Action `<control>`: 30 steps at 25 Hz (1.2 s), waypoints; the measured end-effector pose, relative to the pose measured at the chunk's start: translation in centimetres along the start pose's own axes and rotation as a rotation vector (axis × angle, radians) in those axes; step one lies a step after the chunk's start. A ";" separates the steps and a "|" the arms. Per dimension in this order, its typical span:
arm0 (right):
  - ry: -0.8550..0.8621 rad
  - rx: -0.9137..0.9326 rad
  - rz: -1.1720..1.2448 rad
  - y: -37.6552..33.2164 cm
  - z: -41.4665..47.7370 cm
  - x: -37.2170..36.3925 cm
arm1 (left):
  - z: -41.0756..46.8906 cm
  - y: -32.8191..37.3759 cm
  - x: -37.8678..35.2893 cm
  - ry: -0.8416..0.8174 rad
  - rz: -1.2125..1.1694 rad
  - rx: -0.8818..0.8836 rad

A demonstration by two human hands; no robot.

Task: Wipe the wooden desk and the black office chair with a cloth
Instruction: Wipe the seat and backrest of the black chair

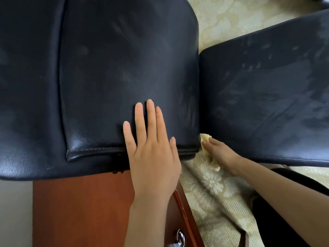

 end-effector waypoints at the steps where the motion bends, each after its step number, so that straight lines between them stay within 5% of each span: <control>1: 0.015 0.004 0.034 0.2 -0.5 0.4 | 0.0 0.0 0.0 0.003 -0.005 0.002; 6: 0.025 0.101 0.677 -1.7 -2.7 3.9 | -0.1 0.1 0.2 -0.002 -0.039 0.008; 11: 0.166 0.228 0.779 -4.0 -3.8 5.9 | 0.1 0.1 0.3 0.009 -0.044 0.003; 14: 0.319 0.215 0.610 -4.6 -4.1 5.9 | 0.1 0.0 0.2 0.017 -0.033 -0.001; 20: 0.924 0.319 -0.274 -6.6 -4.9 6.0 | 0.1 0.1 0.2 -0.001 -0.005 0.006; 25: 0.822 0.357 0.005 -8.9 -4.1 6.4 | 0.0 0.0 0.0 -0.030 0.012 0.017; 30: 0.471 0.482 0.136 -10.8 -4.0 1.1 | 0.1 0.1 0.0 0.014 0.002 0.016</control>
Point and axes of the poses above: each hand's wrist, its own z-axis towards the middle knuckle, its own x-axis out of the back of the hand, y = z × x, the point moved 3 cm from there along z, towards the middle knuckle, and after that the axes turned 14 degrees about -z, right-handed, at the moved point
